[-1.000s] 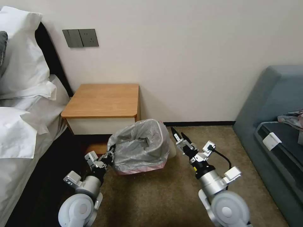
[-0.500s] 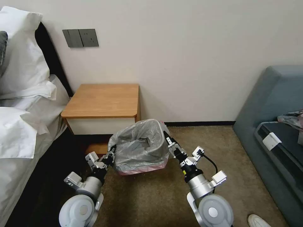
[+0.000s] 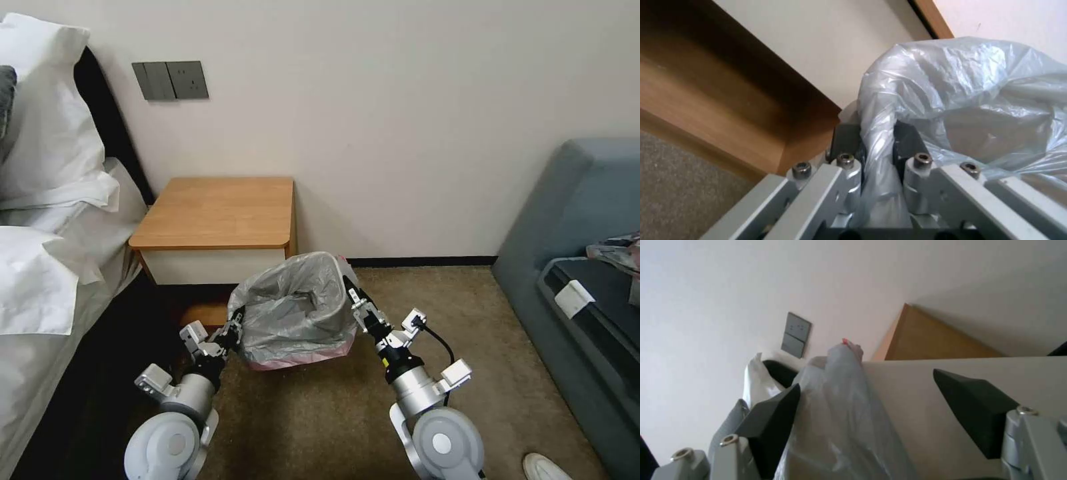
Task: Pick up the garbage bag from the table and place it over the trash can.
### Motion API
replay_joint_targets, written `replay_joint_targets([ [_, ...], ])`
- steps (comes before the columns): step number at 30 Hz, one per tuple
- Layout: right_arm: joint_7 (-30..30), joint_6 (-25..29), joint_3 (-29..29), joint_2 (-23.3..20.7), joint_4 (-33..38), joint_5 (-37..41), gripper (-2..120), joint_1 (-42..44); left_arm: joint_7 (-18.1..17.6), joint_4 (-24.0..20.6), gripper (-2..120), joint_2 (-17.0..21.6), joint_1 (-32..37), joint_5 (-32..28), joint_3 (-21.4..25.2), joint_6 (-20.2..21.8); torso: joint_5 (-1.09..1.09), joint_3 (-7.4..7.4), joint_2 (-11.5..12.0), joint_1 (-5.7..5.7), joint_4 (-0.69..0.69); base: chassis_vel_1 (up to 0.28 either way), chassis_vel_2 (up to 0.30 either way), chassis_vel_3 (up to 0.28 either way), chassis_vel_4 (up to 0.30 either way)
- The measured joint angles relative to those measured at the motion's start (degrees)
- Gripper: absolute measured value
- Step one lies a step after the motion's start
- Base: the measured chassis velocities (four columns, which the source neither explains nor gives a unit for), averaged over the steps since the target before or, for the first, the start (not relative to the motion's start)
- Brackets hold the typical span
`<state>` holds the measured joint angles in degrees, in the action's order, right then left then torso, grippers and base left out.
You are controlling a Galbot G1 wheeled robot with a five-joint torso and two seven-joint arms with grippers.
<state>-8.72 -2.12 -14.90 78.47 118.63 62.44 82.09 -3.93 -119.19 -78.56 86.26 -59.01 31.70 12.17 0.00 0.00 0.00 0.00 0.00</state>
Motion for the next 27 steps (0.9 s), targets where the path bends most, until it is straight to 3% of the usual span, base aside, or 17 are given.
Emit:
replay_joint_targets([
  [3,-0.25,0.11,-0.02,0.05,-0.06,-0.19,75,0.0,-0.03,-0.05,6,-0.02,0.07,0.02,0.0,-0.04,0.0,0.0,0.0,0.0,0.0,0.0,0.0,0.0,0.0],
  [6,-0.61,0.37,-0.03,-0.01,-0.12,-0.55,58,-0.16,-0.05,-0.07,6,-0.02,0.22,0.04,0.05,-0.1,0.0,0.0,0.0,0.0,0.0,0.0,0.0,0.0,0.0],
  [10,-0.62,0.46,-0.07,-0.08,-0.15,-0.59,52,-0.17,-0.07,-0.07,6,0.0,0.24,0.05,0.08,-0.14,0.0,0.0,0.0,0.0,0.0,0.0,0.0,0.0,0.0],
  [12,-0.71,0.6,-0.13,-0.15,-0.15,-0.74,39,-0.05,-0.1,-0.07,6,0.0,0.28,0.07,0.07,-0.19,0.0,0.0,0.0,0.0,0.0,0.0,0.0,0.0,0.0],
  [16,-0.71,0.63,-0.14,-0.15,-0.15,-0.83,29,-0.02,-0.14,-0.06,6,-0.01,0.18,0.07,-0.01,-0.2,0.0,0.0,0.0,0.0,0.0,0.0,0.0,0.0,0.0],
  [18,-0.71,0.69,-0.15,-0.09,-0.14,-0.99,16,-0.04,-0.17,-0.06,6,-0.02,0.01,0.07,-0.08,-0.21,0.0,0.0,0.0,0.0,0.0,0.0,0.0,0.0,0.0],
  [22,-0.71,0.73,-0.15,-0.05,-0.14,-1.08,7,-0.05,-0.18,-0.06,6,-0.01,-0.01,0.07,-0.11,-0.21,0.0,0.0,0.0,0.0,0.0,0.0,0.0,0.0,0.0],
  [23,-0.71,0.78,-0.15,-0.05,-0.15,-1.23,0,-0.09,-0.19,-0.05,6,0.0,-0.04,0.07,-0.11,-0.22,0.0,0.0,0.0,0.0,0.0,0.0,0.0,0.0,0.0],
  [27,-0.56,1.07,-0.15,-0.07,-0.3,-1.58,0,-0.33,-0.19,-0.07,6,-0.01,-0.02,0.07,-0.19,-0.23,0.0,0.0,0.0,0.0,0.0,0.0,0.0,0.0,0.0],
])
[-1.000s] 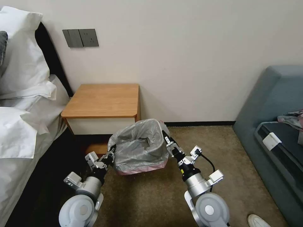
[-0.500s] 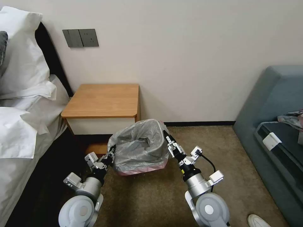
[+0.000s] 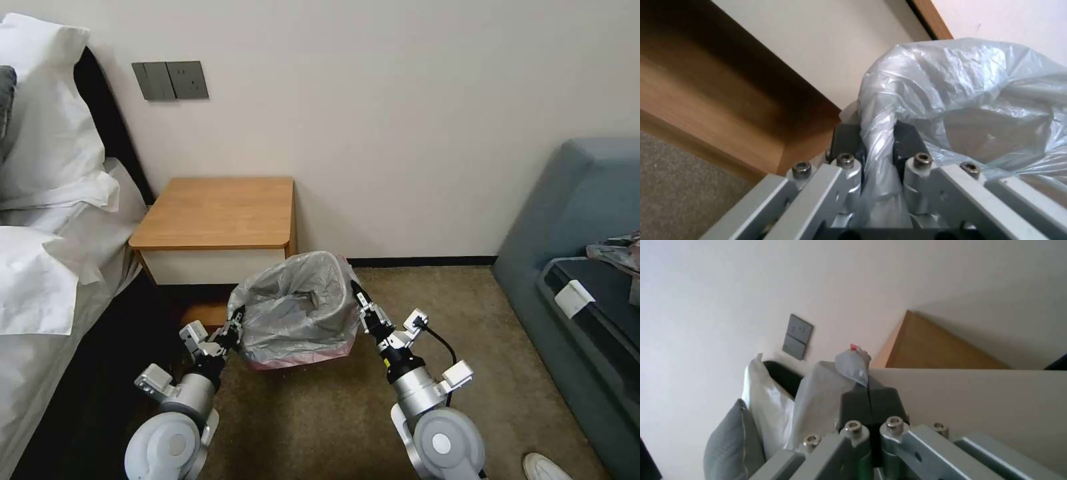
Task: Pick up the garbage bag from the table and place it over the trash can.
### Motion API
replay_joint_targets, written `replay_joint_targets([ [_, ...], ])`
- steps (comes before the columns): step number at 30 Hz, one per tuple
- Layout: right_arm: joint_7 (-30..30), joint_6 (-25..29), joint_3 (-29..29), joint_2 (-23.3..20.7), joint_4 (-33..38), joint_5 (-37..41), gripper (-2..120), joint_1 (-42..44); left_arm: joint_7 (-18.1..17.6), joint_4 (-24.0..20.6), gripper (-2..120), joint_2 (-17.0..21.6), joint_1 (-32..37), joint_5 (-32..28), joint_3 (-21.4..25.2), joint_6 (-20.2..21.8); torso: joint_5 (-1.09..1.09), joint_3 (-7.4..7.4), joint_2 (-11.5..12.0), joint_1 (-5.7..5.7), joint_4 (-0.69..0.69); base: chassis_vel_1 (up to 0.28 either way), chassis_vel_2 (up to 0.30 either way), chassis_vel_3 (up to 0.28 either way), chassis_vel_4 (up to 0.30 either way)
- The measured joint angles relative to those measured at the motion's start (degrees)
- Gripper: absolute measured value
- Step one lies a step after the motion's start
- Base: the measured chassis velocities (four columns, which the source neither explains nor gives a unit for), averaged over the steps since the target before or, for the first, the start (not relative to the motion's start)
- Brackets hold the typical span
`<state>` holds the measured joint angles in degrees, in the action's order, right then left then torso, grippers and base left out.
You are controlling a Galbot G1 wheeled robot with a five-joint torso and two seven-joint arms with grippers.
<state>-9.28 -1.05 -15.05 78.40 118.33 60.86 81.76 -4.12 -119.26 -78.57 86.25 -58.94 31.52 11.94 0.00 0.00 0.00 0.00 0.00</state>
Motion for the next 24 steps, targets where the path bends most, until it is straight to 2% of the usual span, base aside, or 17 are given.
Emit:
replay_joint_targets([
  [24,2.9,2.87,-1.31,-0.9,-5.58,-6.83,0,-1.95,0.15,-1.43,6,-0.24,1.44,-3.58,-0.31,2.12,0.01,0.0,0.0,0.0,0.0,0.0,0.0,0.0,0.0],
])
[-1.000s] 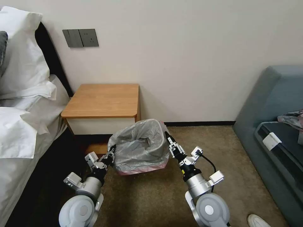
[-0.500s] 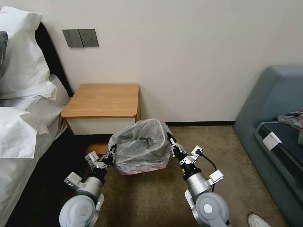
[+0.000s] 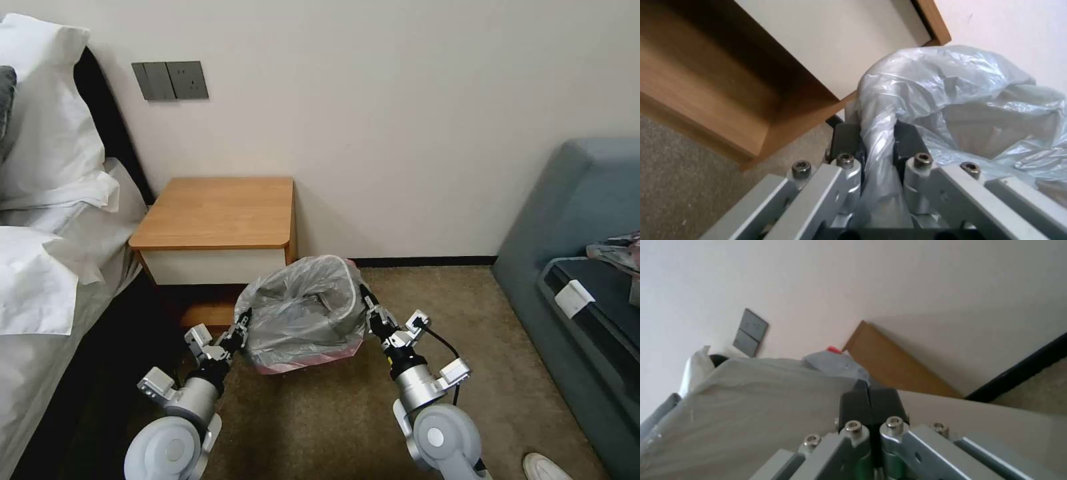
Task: Pick up the garbage bag from the table and place it over the trash can.
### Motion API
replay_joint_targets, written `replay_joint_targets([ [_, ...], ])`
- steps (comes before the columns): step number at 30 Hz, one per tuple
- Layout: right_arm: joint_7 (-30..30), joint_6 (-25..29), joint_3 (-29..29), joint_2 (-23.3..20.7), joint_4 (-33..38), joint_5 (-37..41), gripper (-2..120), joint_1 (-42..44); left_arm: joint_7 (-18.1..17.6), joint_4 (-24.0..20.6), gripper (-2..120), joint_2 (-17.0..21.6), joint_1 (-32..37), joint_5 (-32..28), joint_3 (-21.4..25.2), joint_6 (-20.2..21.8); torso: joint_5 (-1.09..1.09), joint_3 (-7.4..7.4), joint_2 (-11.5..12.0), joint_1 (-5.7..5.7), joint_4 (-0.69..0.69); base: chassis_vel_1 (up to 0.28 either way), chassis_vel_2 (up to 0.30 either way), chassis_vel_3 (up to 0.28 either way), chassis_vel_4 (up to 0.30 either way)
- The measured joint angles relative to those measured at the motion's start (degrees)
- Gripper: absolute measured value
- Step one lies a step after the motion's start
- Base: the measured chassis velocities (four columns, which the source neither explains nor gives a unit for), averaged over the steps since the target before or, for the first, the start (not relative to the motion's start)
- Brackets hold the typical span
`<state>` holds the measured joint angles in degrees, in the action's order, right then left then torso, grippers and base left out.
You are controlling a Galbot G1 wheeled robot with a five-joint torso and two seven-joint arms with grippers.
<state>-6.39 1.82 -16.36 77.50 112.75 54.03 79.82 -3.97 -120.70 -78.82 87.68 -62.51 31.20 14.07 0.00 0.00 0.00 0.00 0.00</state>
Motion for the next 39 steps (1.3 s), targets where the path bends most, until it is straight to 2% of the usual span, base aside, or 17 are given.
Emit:
replay_joint_targets([
  [15,0.68,1.88,-1.22,-1.77,-4.05,-3.29,0,-0.43,0.12,-0.17,6,-0.09,0.0,-0.16,-0.04,0.19,0.0,0.0,0.0,0.0,0.0,0.0,0.0,0.0,0.0],
  [20,-0.09,2.98,-1.38,-1.82,-4.67,-8.26,-2,-0.06,0.11,-0.17,6,-0.1,-0.26,0.5,-0.05,0.14,0.0,0.0,0.0,0.0,0.0,0.0,0.0,0.0,0.0],
  [22,-0.4,3.51,-1.46,-1.86,-4.68,-9.85,2,0.19,0.1,-0.14,6,-0.11,-0.37,0.84,-0.05,0.07,0.0,0.0,0.0,0.0,0.0,0.0,0.0,0.0,0.0],
  [24,-1.07,4.75,-1.95,-2.19,-4.19,-14.65,15,1.34,-0.16,0.1,6,-0.13,-0.88,1.43,0.1,-0.12,0.0,0.0,0.0,0.0,0.0,0.0,0.0,0.0,0.0],
  [28,-0.97,5.76,-2.5,-2.46,-3.71,-18.05,24,2.22,-0.53,0.27,6,-0.13,-1.3,1.8,0.31,-0.14,0.0,0.0,0.0,0.0,0.0,0.0,0.0,0.0,0.0],
  [30,-0.59,7.55,-3.95,-2.64,-3.14,-22.64,37,3.28,-1.03,0.39,6,-0.03,-1.75,2.5,0.49,-0.21,0.0,0.0,0.0,0.0,0.0,0.0,0.0,0.0,0.0],
  [33,-0.66,8.28,-4.88,-2.6,-2.84,-24.44,43,3.76,-1.2,0.41,6,0.01,-1.87,3.25,0.49,-0.24,0.0,0.0,0.0,0.0,0.0,0.0,0.0,0.0,0.0],
  [36,-1.47,10.44,-7.11,-2.22,-1.36,-28.94,56,4.6,-1.62,0.43,6,0.14,-2.17,7.6,0.09,-0.23,0.0,0.0,0.0,0.0,0.0,0.0,0.0,0.0,0.0],
  [38,-1.87,10.97,-7.48,-2.2,-0.92,-29.9,60,4.65,-1.65,0.42,6,0.15,-2.24,8.99,-0.07,-0.23,0.0,0.0,0.0,0.0,-0.01,0.0,0.0,0.0,0.0],
  [39,-2.88,12.79,-8.14,-2.61,0.28,-32.82,68,4.46,-1.62,0.41,6,0.2,-2.3,12.44,-0.37,-0.25,0.0,0.0,0.0,0.0,-0.01,0.0,0.0,0.0,0.0],
])
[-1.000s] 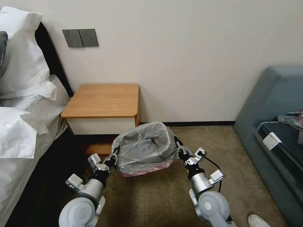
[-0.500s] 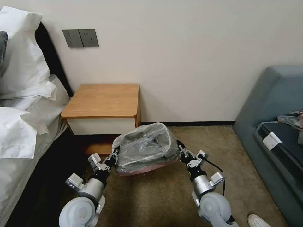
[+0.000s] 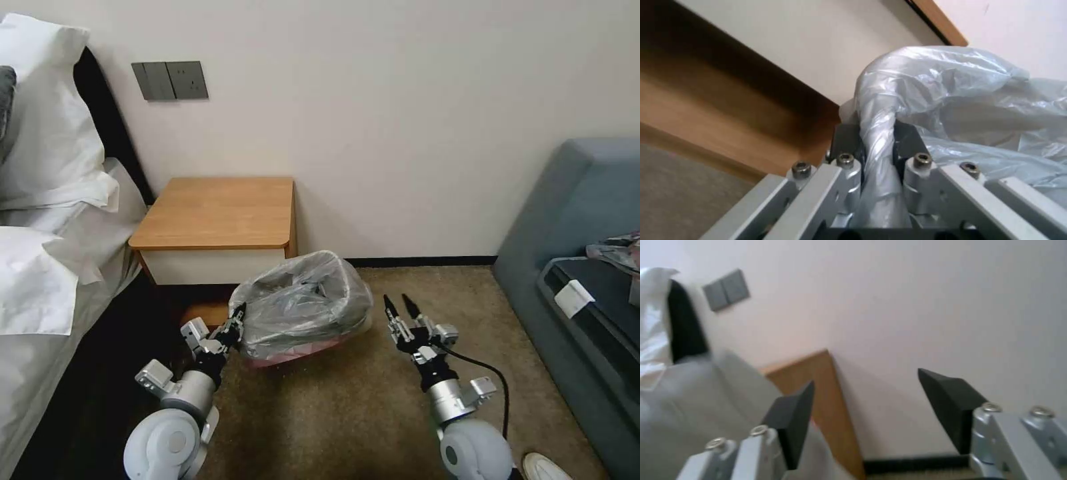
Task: Pick up the garbage bag from the table and place it over the trash can.
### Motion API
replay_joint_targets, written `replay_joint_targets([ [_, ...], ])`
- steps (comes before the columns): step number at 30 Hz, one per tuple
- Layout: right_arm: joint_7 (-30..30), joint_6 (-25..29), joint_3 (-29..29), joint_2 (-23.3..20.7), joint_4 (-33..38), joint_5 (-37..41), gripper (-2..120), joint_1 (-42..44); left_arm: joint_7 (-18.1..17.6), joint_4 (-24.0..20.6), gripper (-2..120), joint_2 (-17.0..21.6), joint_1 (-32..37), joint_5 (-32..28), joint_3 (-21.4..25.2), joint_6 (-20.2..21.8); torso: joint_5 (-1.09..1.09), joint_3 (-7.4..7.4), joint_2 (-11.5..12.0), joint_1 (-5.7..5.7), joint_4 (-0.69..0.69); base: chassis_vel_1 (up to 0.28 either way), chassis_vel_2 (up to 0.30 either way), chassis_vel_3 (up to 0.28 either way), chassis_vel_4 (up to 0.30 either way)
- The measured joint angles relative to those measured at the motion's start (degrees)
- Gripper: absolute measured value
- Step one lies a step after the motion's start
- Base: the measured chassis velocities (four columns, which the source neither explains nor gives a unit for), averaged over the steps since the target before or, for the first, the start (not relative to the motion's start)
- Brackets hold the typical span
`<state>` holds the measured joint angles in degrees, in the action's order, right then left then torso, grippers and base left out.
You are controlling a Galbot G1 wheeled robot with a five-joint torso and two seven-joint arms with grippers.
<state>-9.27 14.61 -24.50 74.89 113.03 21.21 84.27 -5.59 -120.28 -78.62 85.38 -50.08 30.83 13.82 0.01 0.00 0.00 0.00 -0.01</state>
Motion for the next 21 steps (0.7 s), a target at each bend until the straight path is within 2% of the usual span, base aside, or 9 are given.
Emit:
replay_joint_targets([
  [2,-0.38,0.74,-0.18,-0.46,0.56,-1.55,72,-0.3,0.18,-0.01,6,0.09,0.04,2.32,-0.19,-0.13,0.0,0.0,0.0,0.0,0.0,0.0,0.0,0.0,0.0],
  [5,-1.81,2.36,0.1,-4.11,3.18,-6.73,86,-2.3,1.27,-0.13,6,0.71,0.64,13.08,-0.89,-1.07,0.0,0.0,0.0,0.0,0.0,0.0,0.0,0.0,0.0],
  [7,-1.88,2.36,0.28,-4.69,3.53,-7.17,88,-2.58,1.4,-0.14,6,0.78,0.73,14.4,-0.97,-1.22,0.0,0.0,0.0,0.0,0.0,0.0,0.0,0.0,0.0],
  [9,-2.37,1.48,1.81,-8.57,5.56,-10.12,97,-4.52,1.77,-0.32,6,1.18,1.16,21.61,-1.37,-1.92,0.0,0.0,0.0,0.0,0.01,0.0,0.0,0.0,0.0],
  [10,-2.37,1.48,1.81,-8.57,5.56,-10.12,97,-4.52,1.77,-0.32,6,1.18,1.16,21.61,-1.37,-1.92,0.0,0.0,0.0,0.0,0.01,0.0,0.0,0.0,0.0],
  [11,-2.78,0.46,2.75,-10.46,6.31,-11.9,99,-5.65,1.8,-0.33,6,1.23,1.27,24.79,-1.58,-2.72,0.0,0.0,0.0,0.0,0.01,0.0,0.0,0.0,0.0],
  [14,-2.95,-1.9,4.78,-13.4,7.25,-14.57,96,-7.98,1.84,-0.34,6,1.23,1.47,29.51,-1.86,-3.98,0.0,0.0,0.0,0.0,0.01,0.0,0.0,0.0,0.0],
  [17,-3.48,-6.16,9.15,-19.37,8.34,-17.17,82,-13.29,1.85,-0.54,6,1.25,1.88,36.23,-2.28,-5.35,0.0,0.0,0.0,0.0,0.02,0.0,0.0,0.0,0.0],
  [21,-4.82,-8.73,12.1,-23.28,8.49,-17.98,72,-17.18,1.83,-0.59,6,1.2,1.9,38.82,-2.49,-5.87,0.0,0.0,0.0,0.0,0.01,0.0,0.0,0.0,0.0],
])
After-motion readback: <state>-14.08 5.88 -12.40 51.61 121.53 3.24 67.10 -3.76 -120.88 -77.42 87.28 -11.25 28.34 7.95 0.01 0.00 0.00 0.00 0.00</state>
